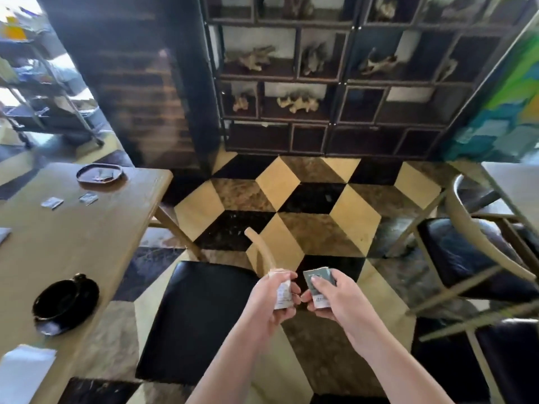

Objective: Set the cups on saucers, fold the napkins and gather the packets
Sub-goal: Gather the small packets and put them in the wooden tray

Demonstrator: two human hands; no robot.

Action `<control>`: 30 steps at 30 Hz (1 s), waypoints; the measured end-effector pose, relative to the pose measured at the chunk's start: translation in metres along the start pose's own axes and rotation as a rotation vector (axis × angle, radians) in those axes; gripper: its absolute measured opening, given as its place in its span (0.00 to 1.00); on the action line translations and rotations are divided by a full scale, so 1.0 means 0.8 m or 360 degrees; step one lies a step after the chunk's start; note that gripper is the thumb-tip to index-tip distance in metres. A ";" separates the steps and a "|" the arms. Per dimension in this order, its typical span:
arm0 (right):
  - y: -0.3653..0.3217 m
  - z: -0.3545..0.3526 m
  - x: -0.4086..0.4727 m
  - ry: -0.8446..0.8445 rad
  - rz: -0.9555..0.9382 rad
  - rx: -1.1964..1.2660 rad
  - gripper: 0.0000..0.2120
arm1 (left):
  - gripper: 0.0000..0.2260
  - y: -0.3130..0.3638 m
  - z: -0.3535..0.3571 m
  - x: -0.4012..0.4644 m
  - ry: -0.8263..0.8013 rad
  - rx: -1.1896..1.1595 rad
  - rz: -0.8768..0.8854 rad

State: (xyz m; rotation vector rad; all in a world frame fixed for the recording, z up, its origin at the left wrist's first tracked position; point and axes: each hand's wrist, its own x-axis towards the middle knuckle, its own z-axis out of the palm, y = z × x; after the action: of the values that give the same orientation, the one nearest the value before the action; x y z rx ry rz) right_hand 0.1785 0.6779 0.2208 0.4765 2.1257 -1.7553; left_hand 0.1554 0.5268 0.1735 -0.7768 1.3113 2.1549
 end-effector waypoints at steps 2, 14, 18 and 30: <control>-0.009 -0.047 0.022 0.0030 0.0045 -0.0017 0.04 | 0.09 0.004 0.047 0.021 0.0052 -0.0082 -0.0031; -0.100 -0.106 0.224 -0.0185 -0.0092 -0.0191 0.02 | 0.09 0.101 0.153 0.149 0.0407 -0.0022 0.0232; -0.153 -0.094 0.316 -0.0258 -0.0145 -0.0344 0.03 | 0.10 0.149 0.155 0.213 0.0444 -0.0045 0.0402; -0.312 0.016 0.562 -0.0863 -0.0301 -0.0498 0.03 | 0.11 0.366 0.112 0.318 0.0668 -0.0699 0.0703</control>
State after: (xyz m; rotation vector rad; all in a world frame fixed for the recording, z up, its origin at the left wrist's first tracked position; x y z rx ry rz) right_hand -0.3343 0.6384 0.2268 -0.2652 2.0244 -1.3891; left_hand -0.2407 0.5166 0.2133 -1.2646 1.3105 2.8003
